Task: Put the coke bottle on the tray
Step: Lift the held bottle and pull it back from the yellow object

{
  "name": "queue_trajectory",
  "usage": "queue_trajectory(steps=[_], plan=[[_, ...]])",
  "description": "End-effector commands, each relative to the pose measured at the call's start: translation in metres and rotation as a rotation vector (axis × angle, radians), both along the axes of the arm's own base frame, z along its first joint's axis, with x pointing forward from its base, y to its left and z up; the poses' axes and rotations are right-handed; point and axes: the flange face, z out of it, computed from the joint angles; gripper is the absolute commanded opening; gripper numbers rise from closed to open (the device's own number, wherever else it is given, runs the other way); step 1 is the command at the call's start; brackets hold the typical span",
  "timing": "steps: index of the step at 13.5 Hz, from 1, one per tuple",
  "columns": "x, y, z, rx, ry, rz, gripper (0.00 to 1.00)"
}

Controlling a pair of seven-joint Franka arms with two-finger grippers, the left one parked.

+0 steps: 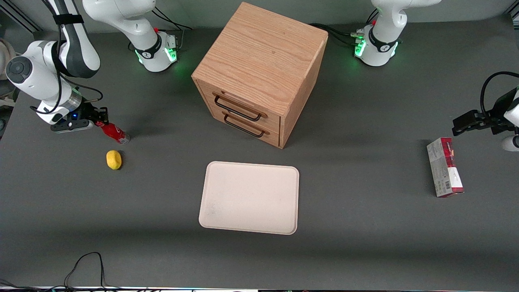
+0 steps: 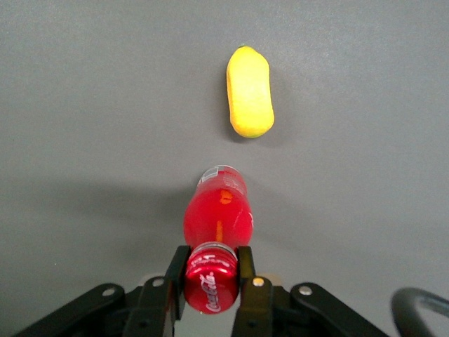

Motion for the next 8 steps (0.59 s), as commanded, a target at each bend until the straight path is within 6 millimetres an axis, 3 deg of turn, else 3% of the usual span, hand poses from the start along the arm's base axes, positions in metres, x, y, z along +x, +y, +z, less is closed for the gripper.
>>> queue_trajectory(steps=[1,4,6,8], plan=[[-0.003,0.000,0.002,-0.015,-0.004,0.007,0.00],[0.006,0.002,0.024,-0.019,-0.001,-0.004,0.00],[0.024,0.005,0.064,-0.037,0.039,-0.009,0.00],[0.047,0.013,0.123,-0.060,0.061,-0.007,0.00]])
